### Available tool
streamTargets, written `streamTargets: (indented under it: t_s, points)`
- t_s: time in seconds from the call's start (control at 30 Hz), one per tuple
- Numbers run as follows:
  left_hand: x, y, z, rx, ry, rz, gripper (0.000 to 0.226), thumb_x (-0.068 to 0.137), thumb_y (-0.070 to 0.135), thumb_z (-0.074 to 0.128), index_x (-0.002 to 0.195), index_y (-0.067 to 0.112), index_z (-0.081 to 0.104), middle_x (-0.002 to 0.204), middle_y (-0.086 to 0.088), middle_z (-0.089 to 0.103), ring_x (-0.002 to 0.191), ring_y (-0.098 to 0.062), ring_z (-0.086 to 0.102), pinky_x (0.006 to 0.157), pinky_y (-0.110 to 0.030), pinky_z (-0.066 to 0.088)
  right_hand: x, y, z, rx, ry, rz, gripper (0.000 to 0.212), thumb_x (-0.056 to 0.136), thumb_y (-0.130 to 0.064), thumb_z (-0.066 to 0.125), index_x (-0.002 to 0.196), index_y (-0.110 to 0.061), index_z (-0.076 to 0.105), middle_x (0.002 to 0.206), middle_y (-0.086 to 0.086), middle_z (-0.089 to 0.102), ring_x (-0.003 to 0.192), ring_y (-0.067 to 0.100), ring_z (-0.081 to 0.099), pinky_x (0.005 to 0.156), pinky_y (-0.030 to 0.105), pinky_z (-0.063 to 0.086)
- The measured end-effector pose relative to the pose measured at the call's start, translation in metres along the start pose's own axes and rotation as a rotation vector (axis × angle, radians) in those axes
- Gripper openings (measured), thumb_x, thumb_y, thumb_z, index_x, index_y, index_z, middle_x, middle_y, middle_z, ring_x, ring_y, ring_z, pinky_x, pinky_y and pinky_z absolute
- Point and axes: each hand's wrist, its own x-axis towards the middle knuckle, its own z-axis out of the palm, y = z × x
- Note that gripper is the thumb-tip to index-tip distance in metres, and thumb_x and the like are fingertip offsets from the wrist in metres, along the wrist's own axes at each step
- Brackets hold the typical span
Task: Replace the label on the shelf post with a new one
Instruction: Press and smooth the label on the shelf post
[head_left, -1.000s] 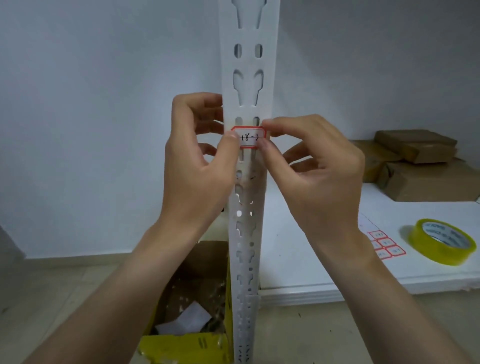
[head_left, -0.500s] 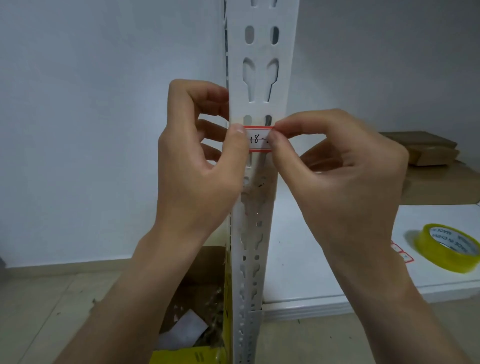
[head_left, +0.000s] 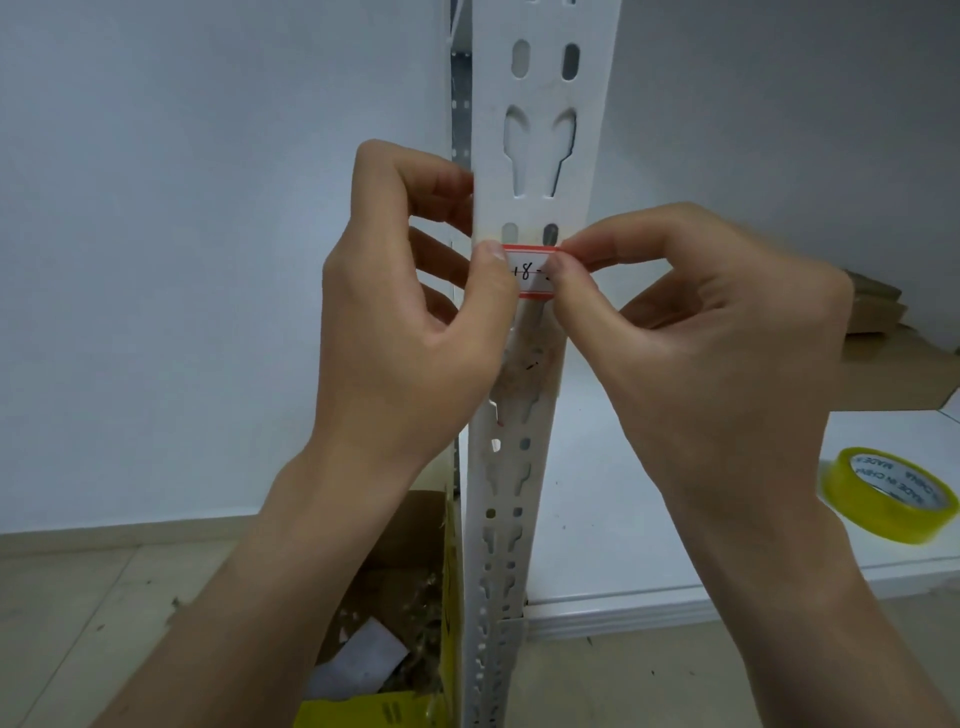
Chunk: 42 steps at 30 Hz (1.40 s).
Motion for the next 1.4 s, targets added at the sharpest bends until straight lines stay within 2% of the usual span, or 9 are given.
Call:
streamTargets:
  t_s: [0.4,0.57,0.77,0.87,0.93,1.0,1.13,1.27,1.4]
  points:
    - [0.0,0.0059,-0.0002,0.051,0.004,-0.008,0.026,0.091,0.034,0.057,0.109,0.023,0.041,0.098,0.029,0.053,0.085,0.0,0.067,0.06,-0.006,0.05,0.0017,-0.0039,0.0015,-0.024,-0.013,0.052,0.015,0.093,-0.037,0.07,0.095,-0.024,0.078,0.088,-0.012,0.076,0.063,-0.003,0.058,0.063,0.002,0.042]
    - [-0.0002,0.0067,-0.0004,0.076,0.006,-0.029,0.026,0.093,0.027,0.061,0.109,0.023,0.041,0.098,0.029,0.053,0.088,-0.004,0.069,0.06,-0.007,0.051,0.0033,-0.004,0.0016,-0.014,-0.037,0.08,0.011,0.092,-0.035,0.072,0.094,-0.024,0.076,0.088,-0.014,0.074,0.066,-0.009,0.058,0.064,0.003,0.043]
    - [0.0006,0.0088,0.0,0.099,0.015,-0.028,0.027,0.092,0.029,0.061,0.109,0.025,0.041,0.097,0.03,0.052,0.089,-0.007,0.069,0.061,-0.009,0.052,0.0034,-0.0053,0.003,-0.004,-0.055,0.11,0.007,0.089,-0.031,0.075,0.09,-0.025,0.072,0.084,-0.014,0.069,0.062,0.005,0.064,0.059,0.011,0.044]
    - [0.0006,0.0094,0.0008,0.103,0.017,-0.025,0.027,0.091,0.036,0.058,0.109,0.026,0.04,0.097,0.034,0.05,0.09,-0.008,0.069,0.061,-0.01,0.053,0.003,-0.0043,0.0018,-0.002,-0.049,0.113,0.009,0.091,-0.033,0.075,0.093,-0.024,0.072,0.088,-0.014,0.072,0.06,0.001,0.063,0.061,0.006,0.042]
    - [0.0007,0.0096,0.001,0.106,0.02,-0.022,0.028,0.09,0.04,0.056,0.109,0.027,0.04,0.096,0.034,0.05,0.09,-0.007,0.069,0.061,-0.009,0.053,0.0028,-0.0036,0.0004,0.003,-0.04,0.111,0.012,0.092,-0.035,0.072,0.097,-0.024,0.073,0.092,-0.016,0.073,0.059,0.0,0.063,0.061,0.008,0.045]
    - [0.0006,0.0094,0.0012,0.105,0.019,-0.021,0.028,0.09,0.038,0.057,0.109,0.026,0.04,0.098,0.033,0.05,0.089,-0.007,0.069,0.061,-0.009,0.053,0.0028,-0.0029,-0.0005,0.005,-0.033,0.093,0.015,0.093,-0.034,0.071,0.1,-0.022,0.074,0.093,-0.015,0.074,0.063,-0.005,0.062,0.064,0.01,0.048]
    - [0.0007,0.0094,0.0012,0.093,0.021,-0.023,0.027,0.09,0.036,0.057,0.109,0.024,0.04,0.099,0.027,0.053,0.087,-0.009,0.069,0.059,-0.01,0.05,0.0019,-0.0018,-0.0005,-0.007,-0.026,0.049,0.013,0.095,-0.031,0.072,0.099,-0.021,0.077,0.092,-0.012,0.075,0.067,-0.009,0.058,0.067,0.006,0.046]
    - [0.0005,0.01,0.002,0.093,0.023,-0.025,0.028,0.09,0.038,0.056,0.109,0.025,0.041,0.1,0.028,0.053,0.087,-0.012,0.069,0.059,-0.009,0.05,0.0016,-0.0022,-0.0009,-0.008,-0.022,0.049,0.011,0.094,-0.031,0.072,0.098,-0.022,0.077,0.091,-0.012,0.076,0.066,-0.006,0.059,0.064,0.011,0.047]
    - [0.0004,0.0097,0.0018,0.089,0.023,-0.038,0.028,0.09,0.034,0.059,0.109,0.024,0.041,0.101,0.025,0.055,0.086,-0.012,0.07,0.058,-0.009,0.048,0.002,-0.0048,0.0002,-0.024,-0.032,0.075,0.009,0.093,-0.033,0.071,0.096,-0.025,0.075,0.089,-0.014,0.075,0.065,-0.008,0.057,0.062,0.006,0.041]
